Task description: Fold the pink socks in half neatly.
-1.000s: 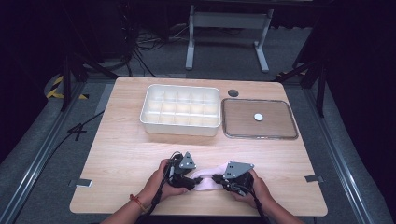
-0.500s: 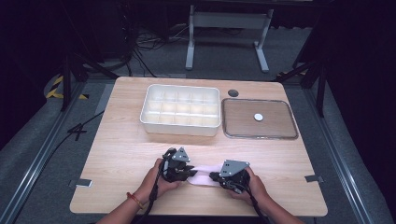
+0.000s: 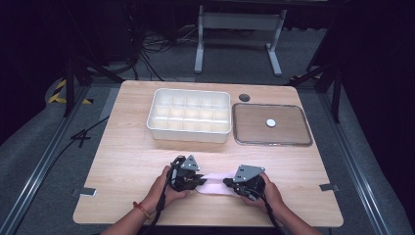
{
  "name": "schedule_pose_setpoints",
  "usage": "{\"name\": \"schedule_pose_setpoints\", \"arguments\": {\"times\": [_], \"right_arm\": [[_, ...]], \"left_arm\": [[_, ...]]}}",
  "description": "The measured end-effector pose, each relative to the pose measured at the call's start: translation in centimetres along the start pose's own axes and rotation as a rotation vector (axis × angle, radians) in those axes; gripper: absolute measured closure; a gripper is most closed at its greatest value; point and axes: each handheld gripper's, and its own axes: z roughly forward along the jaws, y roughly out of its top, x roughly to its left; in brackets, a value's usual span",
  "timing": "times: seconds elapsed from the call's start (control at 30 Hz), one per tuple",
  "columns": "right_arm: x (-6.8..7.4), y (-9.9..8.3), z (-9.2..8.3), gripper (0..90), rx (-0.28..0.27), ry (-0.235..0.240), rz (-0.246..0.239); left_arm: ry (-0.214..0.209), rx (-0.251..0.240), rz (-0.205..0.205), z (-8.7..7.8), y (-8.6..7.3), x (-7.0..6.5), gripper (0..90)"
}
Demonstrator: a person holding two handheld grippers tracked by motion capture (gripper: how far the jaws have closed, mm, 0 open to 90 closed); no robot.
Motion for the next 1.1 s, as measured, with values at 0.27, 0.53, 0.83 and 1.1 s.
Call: {"name": "schedule_pose_setpoints", "arguments": {"times": [0.27,0.53,0.83,1.1], "right_arm": [[0.0,0.0,0.0,89.9,-0.001,0.004,0.000],[-0.1,0.3,0.3,89.9,0.004,0.012,-0.009],[-0.1,0.8,0.5,89.9,0.021,0.009,-0.022],[-0.1,1.4,0.9,89.9,0.043,0.005,-0.028]], "left_arm": [[-0.017,-0.050,0.008,-0.7,0.5,-0.4,81.9],[-0.012,-0.060,0.034,-0.9,1.5,-0.5,81.8],[-0.029,-0.088,-0.002,-1.1,1.8,-0.6,80.2],[-0.038,-0.125,0.015,-1.3,2.0,-1.0,80.2]]}}
